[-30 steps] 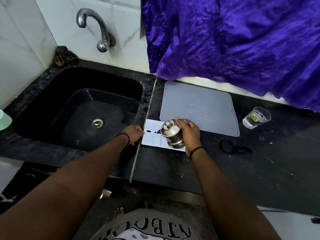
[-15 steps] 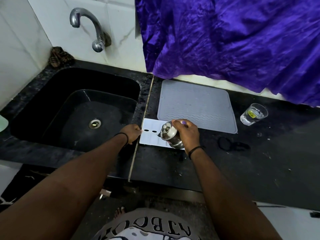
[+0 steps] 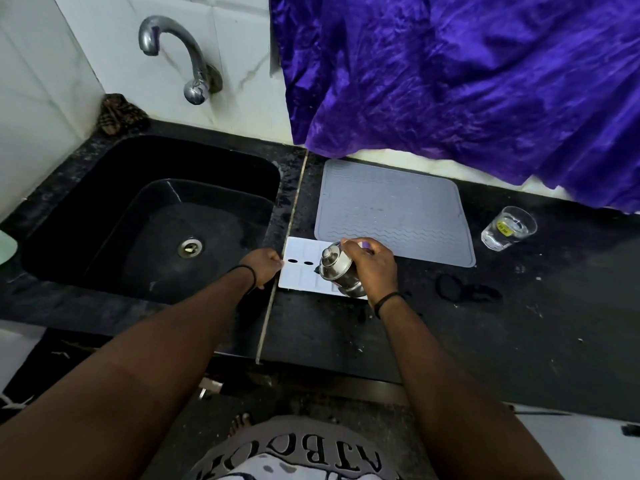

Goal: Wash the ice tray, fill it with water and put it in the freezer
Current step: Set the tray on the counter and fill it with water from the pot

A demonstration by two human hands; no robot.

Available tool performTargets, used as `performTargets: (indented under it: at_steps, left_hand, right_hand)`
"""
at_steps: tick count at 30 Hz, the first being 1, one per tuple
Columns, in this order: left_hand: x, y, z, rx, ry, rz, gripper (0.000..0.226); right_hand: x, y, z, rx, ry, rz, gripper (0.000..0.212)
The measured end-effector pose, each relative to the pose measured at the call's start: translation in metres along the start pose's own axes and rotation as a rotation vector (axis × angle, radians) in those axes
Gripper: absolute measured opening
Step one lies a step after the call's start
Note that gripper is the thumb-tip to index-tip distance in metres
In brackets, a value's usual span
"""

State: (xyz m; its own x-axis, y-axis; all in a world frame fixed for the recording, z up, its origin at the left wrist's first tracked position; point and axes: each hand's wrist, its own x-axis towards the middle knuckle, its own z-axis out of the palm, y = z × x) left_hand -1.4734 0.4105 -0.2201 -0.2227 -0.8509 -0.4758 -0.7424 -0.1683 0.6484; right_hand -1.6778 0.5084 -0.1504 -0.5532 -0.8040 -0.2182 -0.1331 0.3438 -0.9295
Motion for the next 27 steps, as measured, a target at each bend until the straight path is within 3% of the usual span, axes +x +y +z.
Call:
performTargets:
  at_steps: [27]
  left_hand:
    - [-0.0027, 0.0024, 0.0008, 0.007, 0.006, -0.006, 0.015]
  right_hand:
    - [-0.0036, -0.0021, -0.0015, 0.019, -0.011, 0.008, 0.033]
